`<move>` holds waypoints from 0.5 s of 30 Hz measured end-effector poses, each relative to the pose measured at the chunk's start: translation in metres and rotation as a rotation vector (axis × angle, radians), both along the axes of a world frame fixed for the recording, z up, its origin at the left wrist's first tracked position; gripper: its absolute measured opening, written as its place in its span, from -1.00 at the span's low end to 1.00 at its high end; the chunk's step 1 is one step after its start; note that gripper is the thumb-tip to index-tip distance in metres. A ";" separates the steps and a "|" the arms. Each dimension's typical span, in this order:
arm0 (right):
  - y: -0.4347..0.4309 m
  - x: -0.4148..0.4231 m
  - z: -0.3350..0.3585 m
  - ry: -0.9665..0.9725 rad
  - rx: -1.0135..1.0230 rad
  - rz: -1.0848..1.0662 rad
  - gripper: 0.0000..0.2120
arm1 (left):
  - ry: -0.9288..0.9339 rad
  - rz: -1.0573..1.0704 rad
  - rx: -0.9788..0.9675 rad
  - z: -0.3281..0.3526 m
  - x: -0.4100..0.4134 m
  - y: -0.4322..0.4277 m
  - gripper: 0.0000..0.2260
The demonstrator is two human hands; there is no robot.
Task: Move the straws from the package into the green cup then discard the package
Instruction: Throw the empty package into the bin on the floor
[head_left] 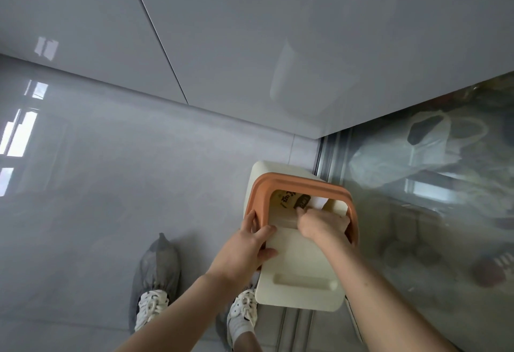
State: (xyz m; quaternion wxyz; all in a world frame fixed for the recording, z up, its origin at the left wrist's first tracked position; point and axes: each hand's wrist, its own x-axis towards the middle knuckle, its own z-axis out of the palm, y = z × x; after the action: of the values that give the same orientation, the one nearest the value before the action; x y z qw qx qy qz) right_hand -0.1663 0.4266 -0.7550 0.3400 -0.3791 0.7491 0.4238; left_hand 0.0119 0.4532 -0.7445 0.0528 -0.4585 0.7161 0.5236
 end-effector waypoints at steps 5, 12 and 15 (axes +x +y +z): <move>0.009 -0.002 0.023 0.017 -0.306 -0.102 -0.68 | -0.076 -0.038 0.028 0.002 -0.004 -0.006 -0.51; 0.033 0.006 0.088 0.078 -0.750 0.128 -0.79 | -0.097 -0.058 -0.058 0.004 -0.008 -0.021 -0.45; 0.029 0.010 0.102 0.082 -0.819 0.142 -0.74 | -0.153 -0.075 -0.102 0.007 -0.016 -0.028 -0.37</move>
State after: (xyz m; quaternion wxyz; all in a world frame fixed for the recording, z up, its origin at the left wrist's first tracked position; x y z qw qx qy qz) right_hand -0.1562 0.4557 -0.6529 0.1008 -0.5165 0.8407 0.1279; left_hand -0.0040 0.4255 -0.7371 0.1034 -0.4723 0.7524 0.4474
